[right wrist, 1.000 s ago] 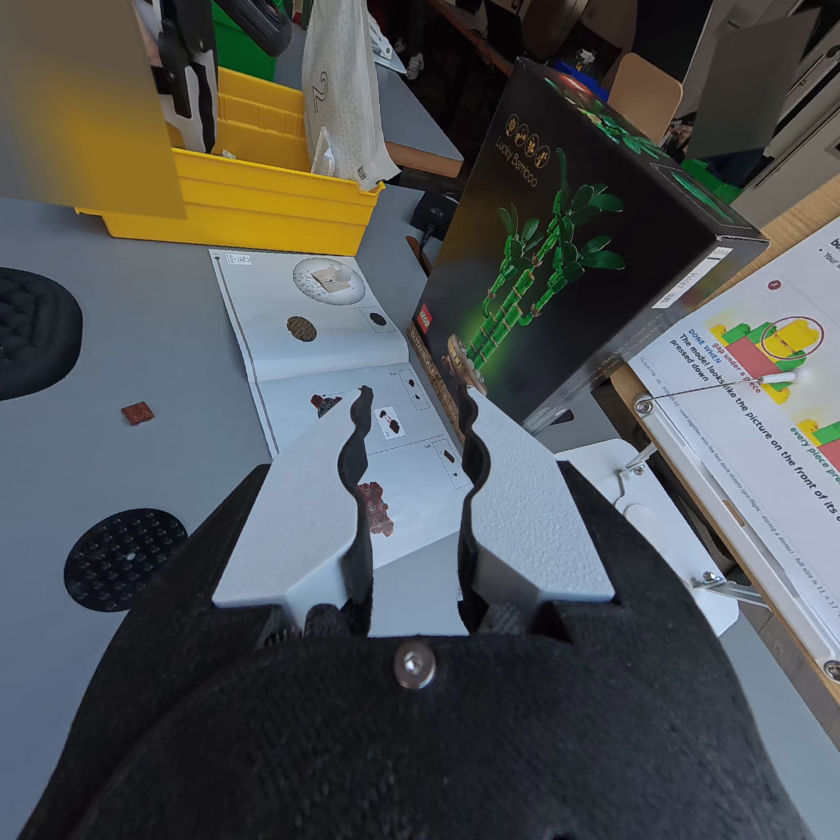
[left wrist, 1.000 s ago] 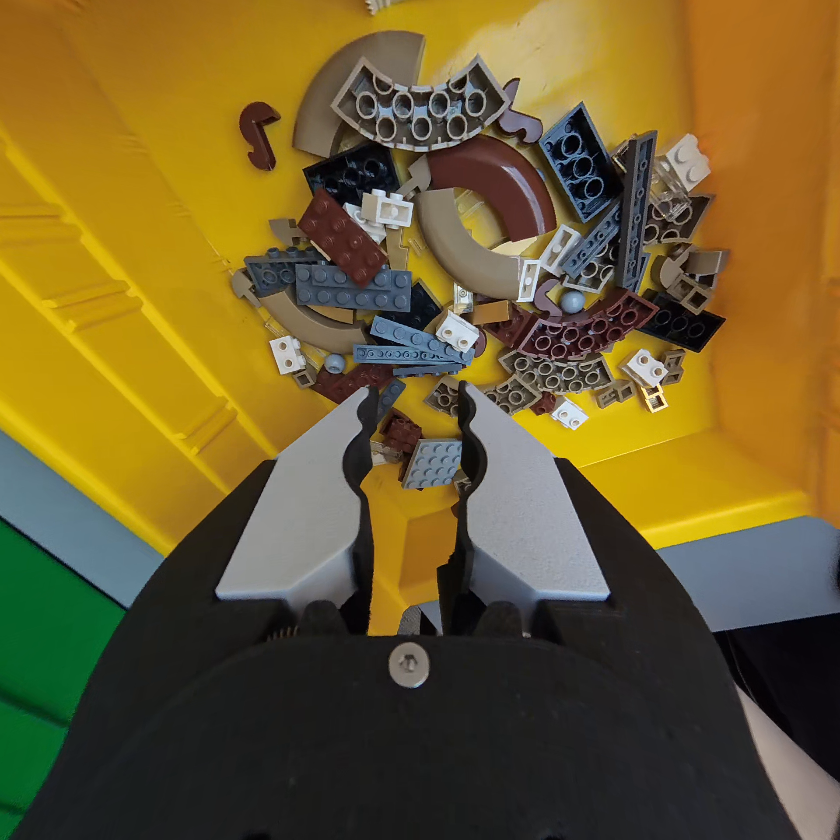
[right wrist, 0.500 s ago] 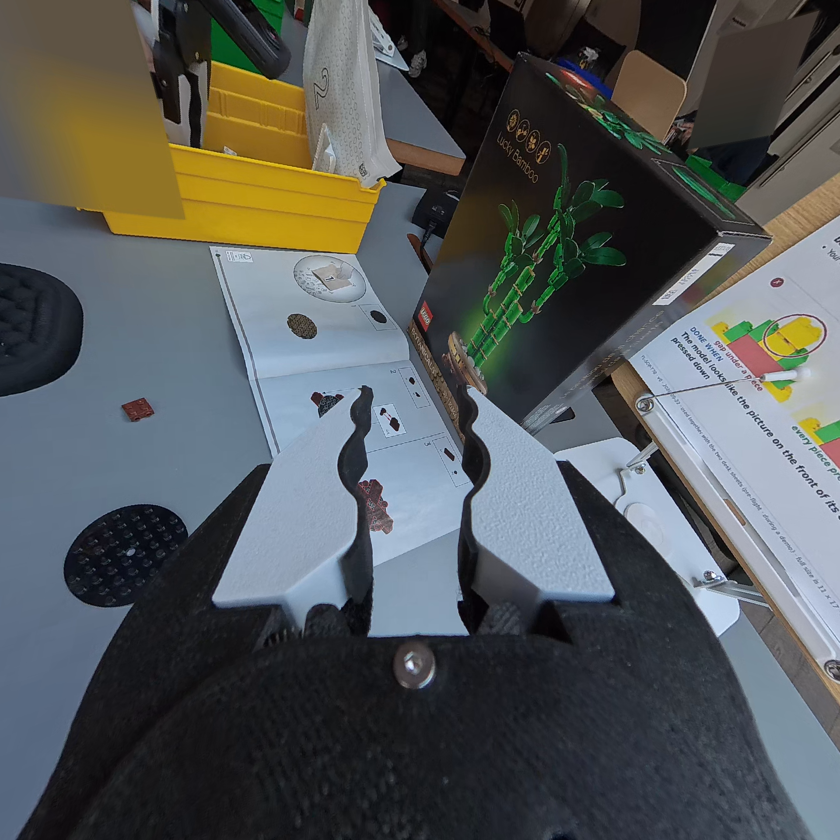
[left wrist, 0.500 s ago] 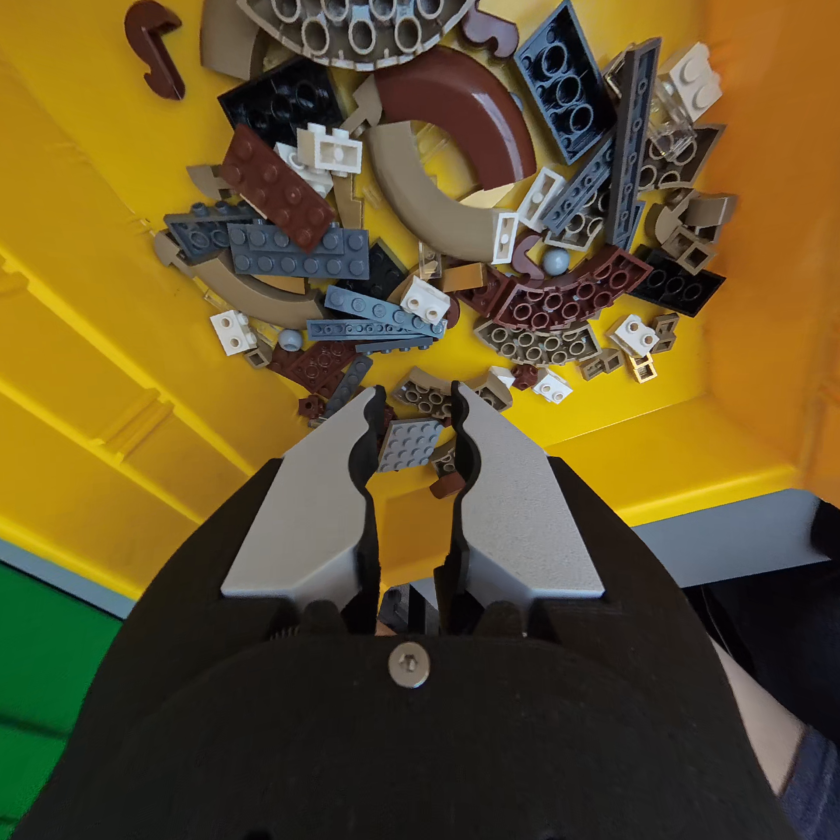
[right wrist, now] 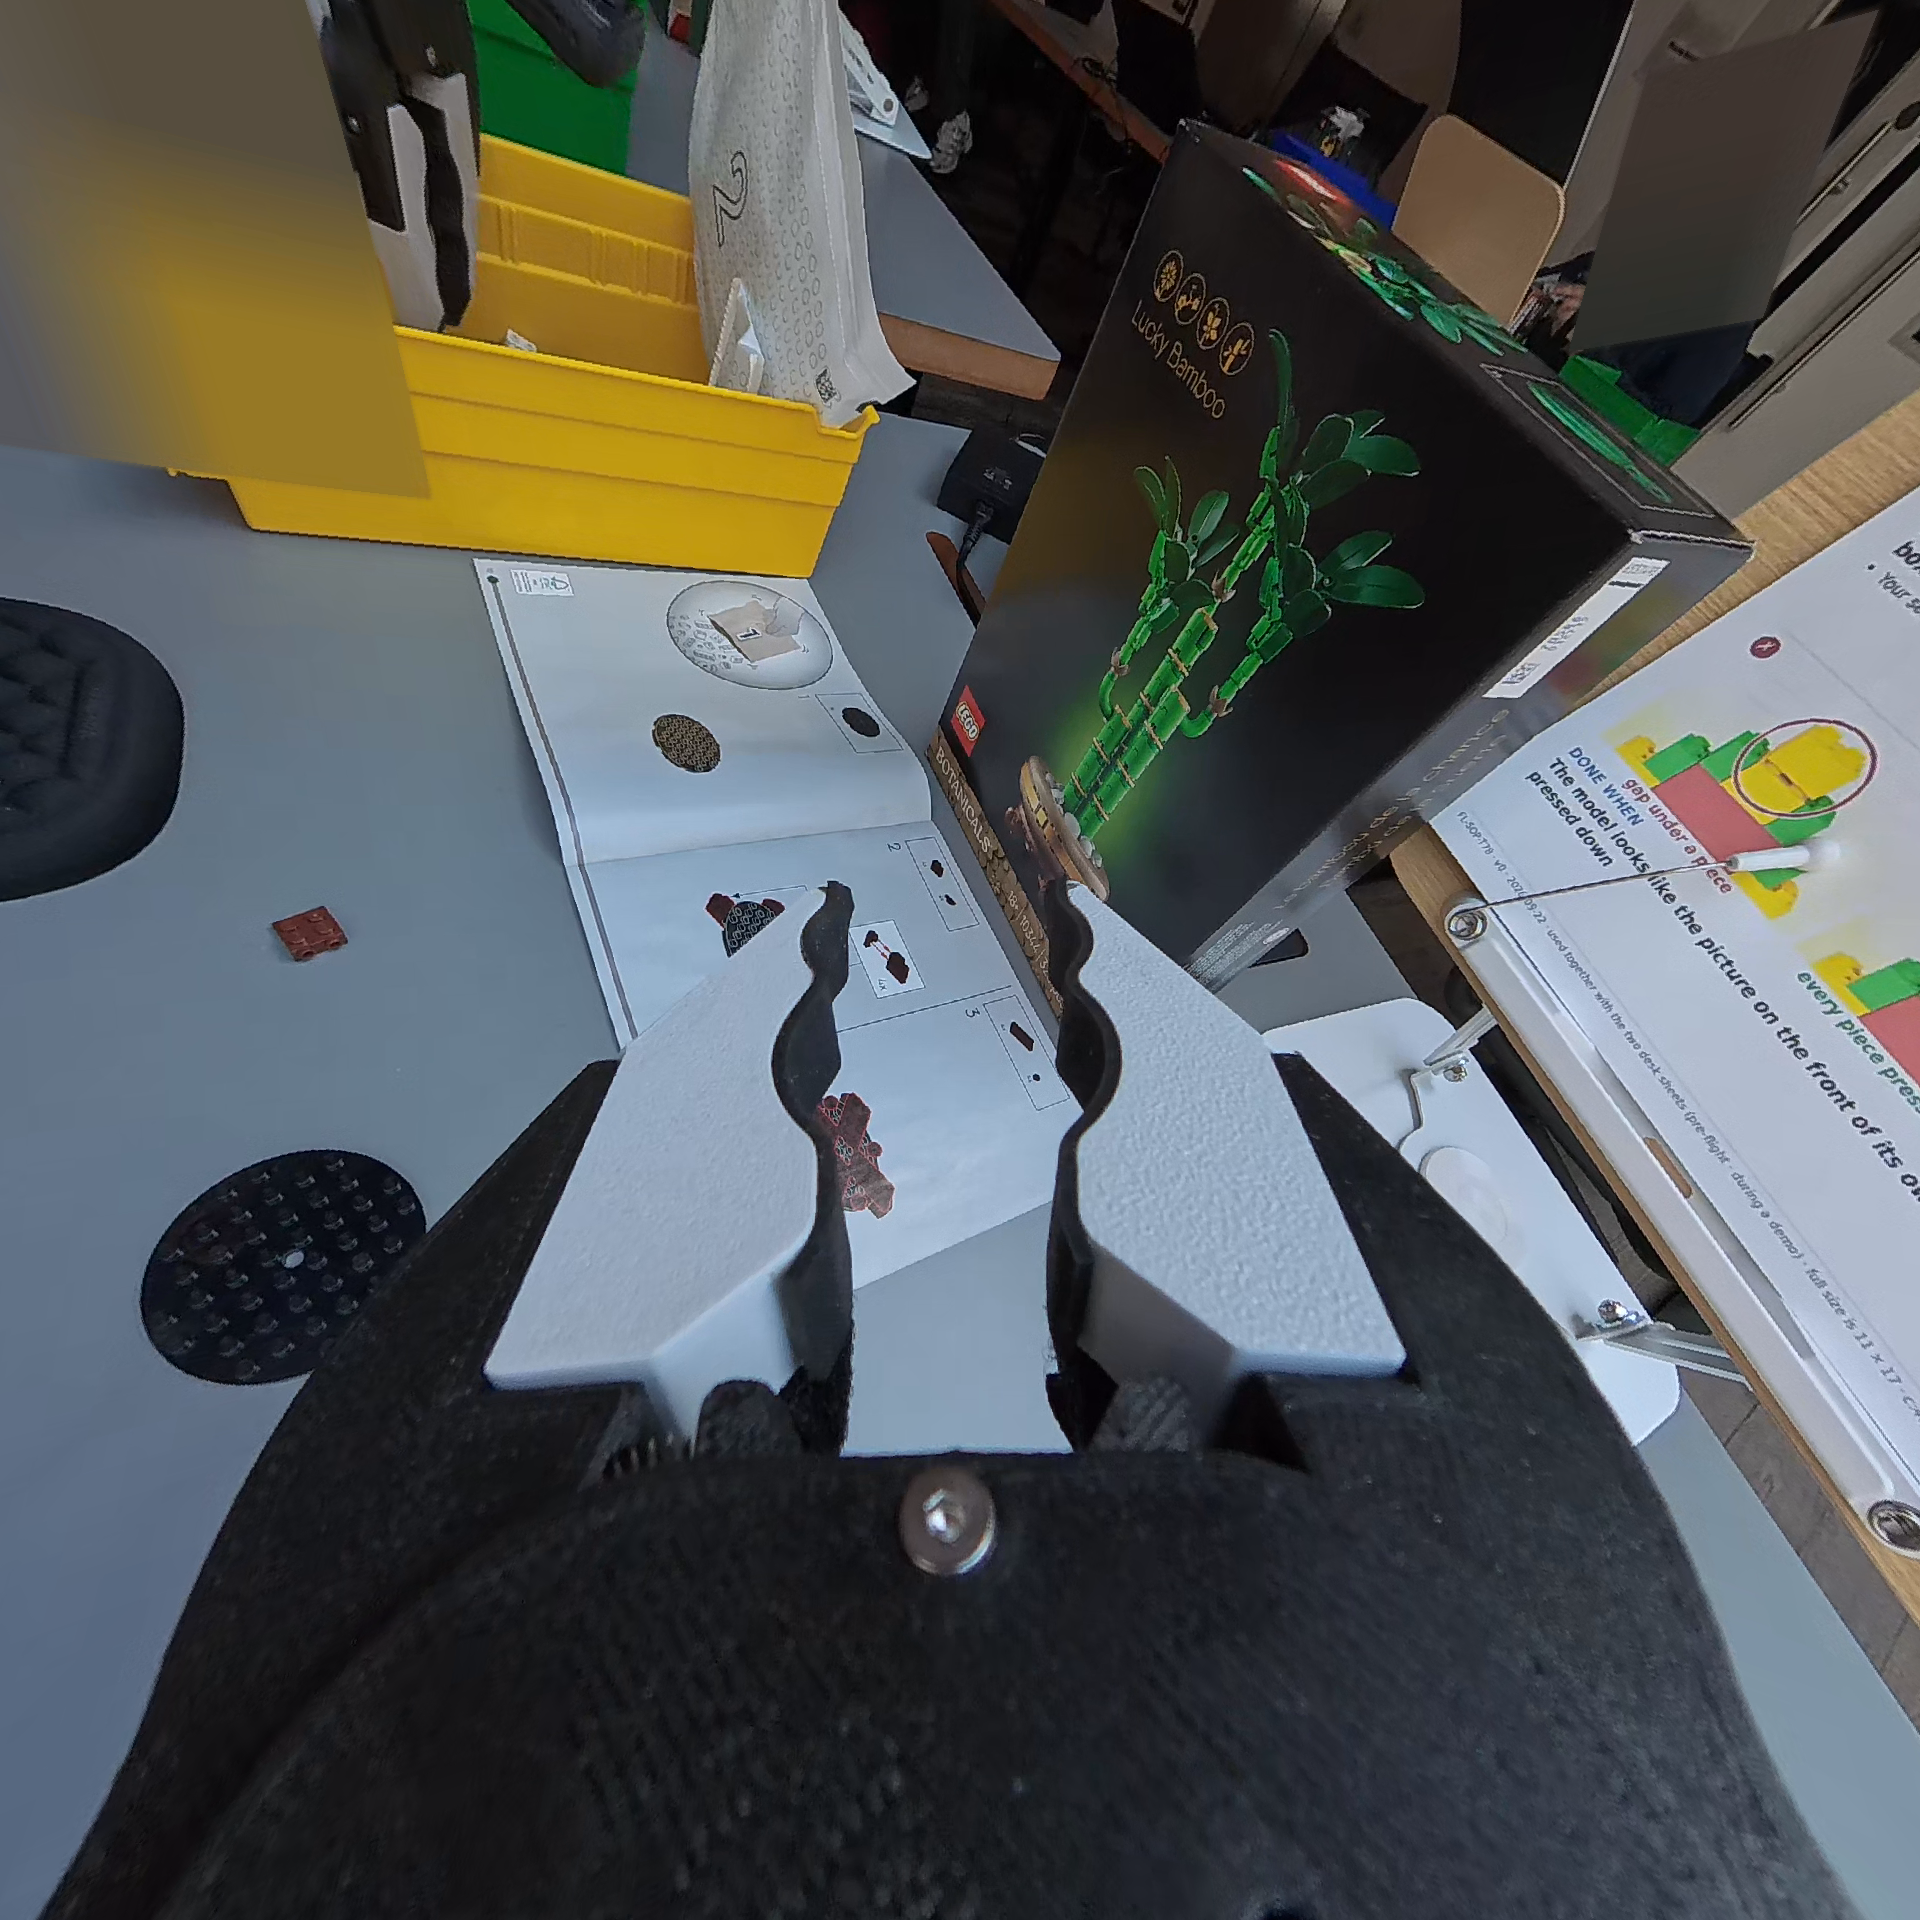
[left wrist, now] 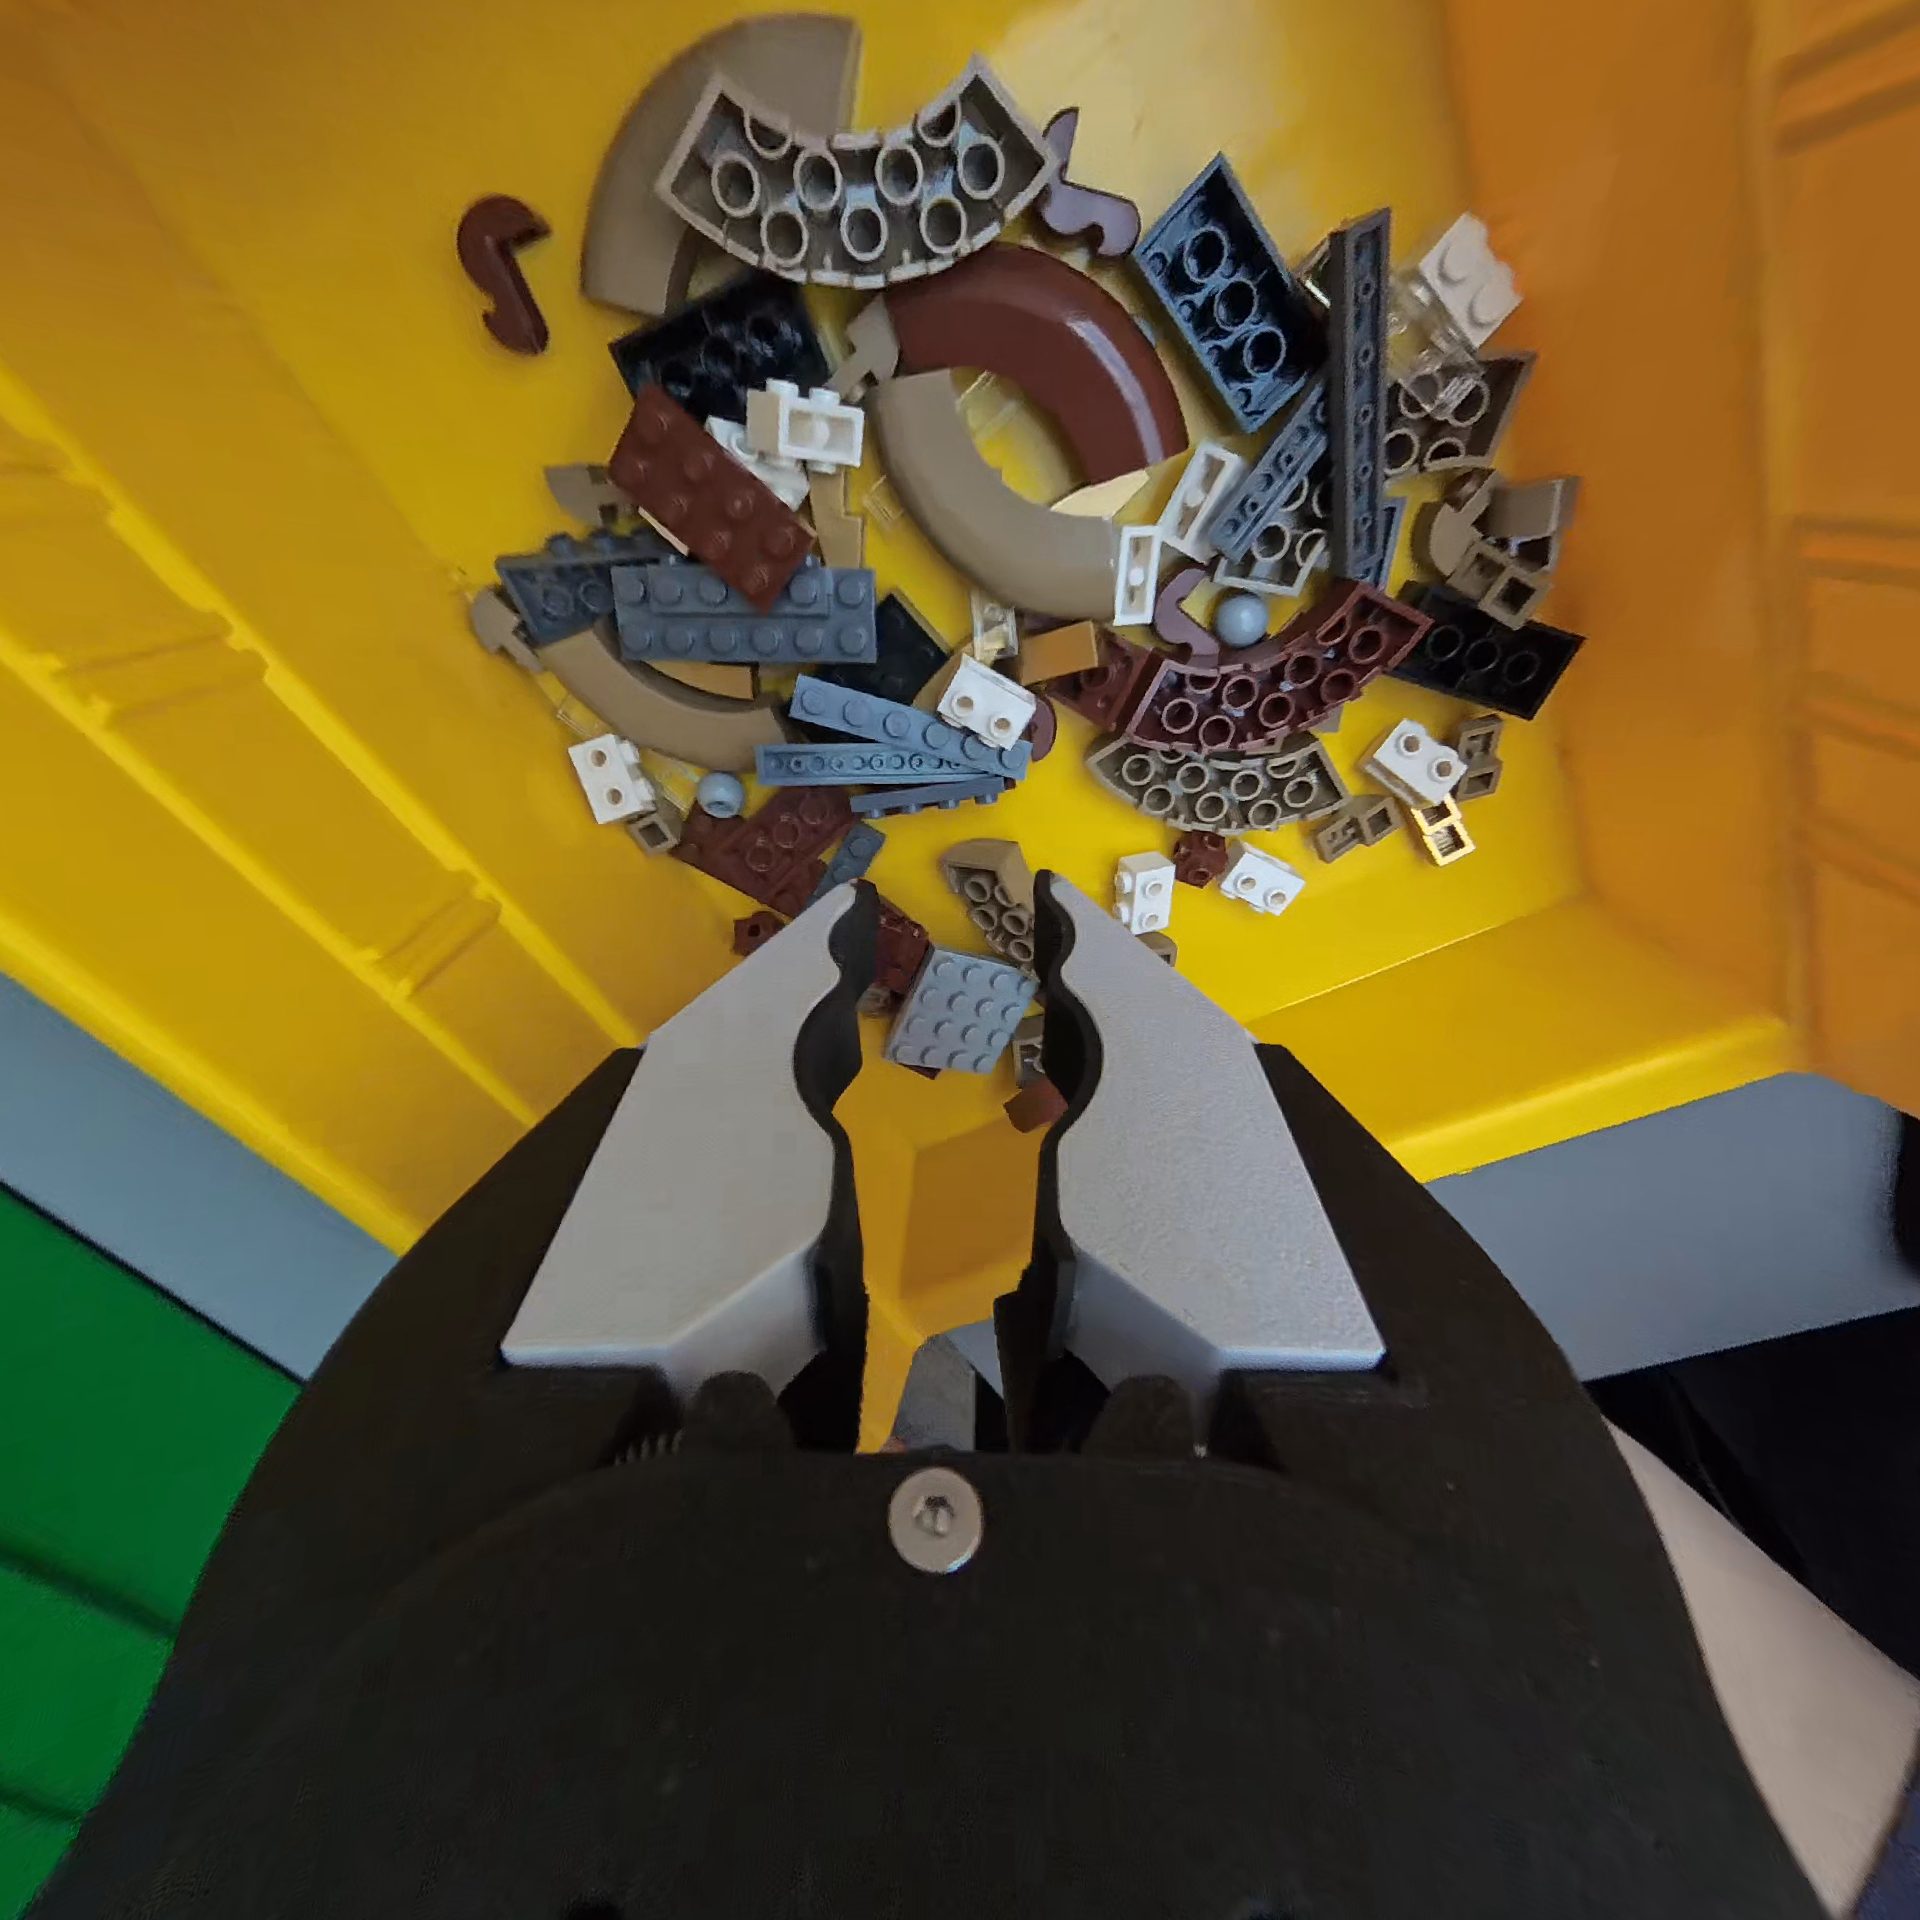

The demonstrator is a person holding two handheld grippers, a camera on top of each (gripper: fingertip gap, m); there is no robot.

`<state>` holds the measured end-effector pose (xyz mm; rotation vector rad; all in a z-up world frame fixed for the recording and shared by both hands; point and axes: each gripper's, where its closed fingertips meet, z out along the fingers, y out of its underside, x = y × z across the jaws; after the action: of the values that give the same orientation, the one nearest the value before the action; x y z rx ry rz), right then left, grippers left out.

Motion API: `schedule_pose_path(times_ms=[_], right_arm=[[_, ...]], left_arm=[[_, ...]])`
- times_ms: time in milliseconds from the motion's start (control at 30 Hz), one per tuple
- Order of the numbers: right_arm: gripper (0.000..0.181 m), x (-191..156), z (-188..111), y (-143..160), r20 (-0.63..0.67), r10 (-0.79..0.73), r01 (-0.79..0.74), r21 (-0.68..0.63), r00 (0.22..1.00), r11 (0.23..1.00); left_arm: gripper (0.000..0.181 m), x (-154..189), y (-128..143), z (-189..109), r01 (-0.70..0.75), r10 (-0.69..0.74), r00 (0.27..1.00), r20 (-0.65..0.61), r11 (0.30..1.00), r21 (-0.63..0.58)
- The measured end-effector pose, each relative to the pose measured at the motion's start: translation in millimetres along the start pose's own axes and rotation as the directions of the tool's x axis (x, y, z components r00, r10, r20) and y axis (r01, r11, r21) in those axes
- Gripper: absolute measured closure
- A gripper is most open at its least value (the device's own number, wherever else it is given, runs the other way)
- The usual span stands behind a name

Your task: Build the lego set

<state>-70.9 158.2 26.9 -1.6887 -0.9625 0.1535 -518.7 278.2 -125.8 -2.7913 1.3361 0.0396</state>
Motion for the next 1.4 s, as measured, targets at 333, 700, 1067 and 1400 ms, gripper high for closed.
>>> schedule_pose_path(times_ms=[333,700,1067,1400], right_arm=[[0.143,0.3,-0.3,0.8,0.001,0.000,0.000,-0.003,1.000,1.000],[0.143,-0.2,1.3,3.5,0.004,-0.005,0.005,-0.015,1.000,1.000],[0.143,-0.3,1.3,3.8,0.002,-0.013,0.013,-0.019,1.000,1.000],[0.143,-0.9,1.3,5.2,0.005,-0.018,0.018,-0.027,1.000,0.999]], left_arm=[[0.115,-15.3,-17.9,1.7,0.180,-0.178,0.984,-0.027,0.982,0.055],[0.139,-23.8,-19.3,3.9,0.406,-0.399,0.911,-0.103,0.913,0.049],[0.141,-24.2,-25.4,5.3,0.569,-0.546,0.805,-0.233,0.822,0.040],[0.153,-20.7,-22.3,19.1,0.572,-0.564,0.801,-0.200,0.820,-0.022]])
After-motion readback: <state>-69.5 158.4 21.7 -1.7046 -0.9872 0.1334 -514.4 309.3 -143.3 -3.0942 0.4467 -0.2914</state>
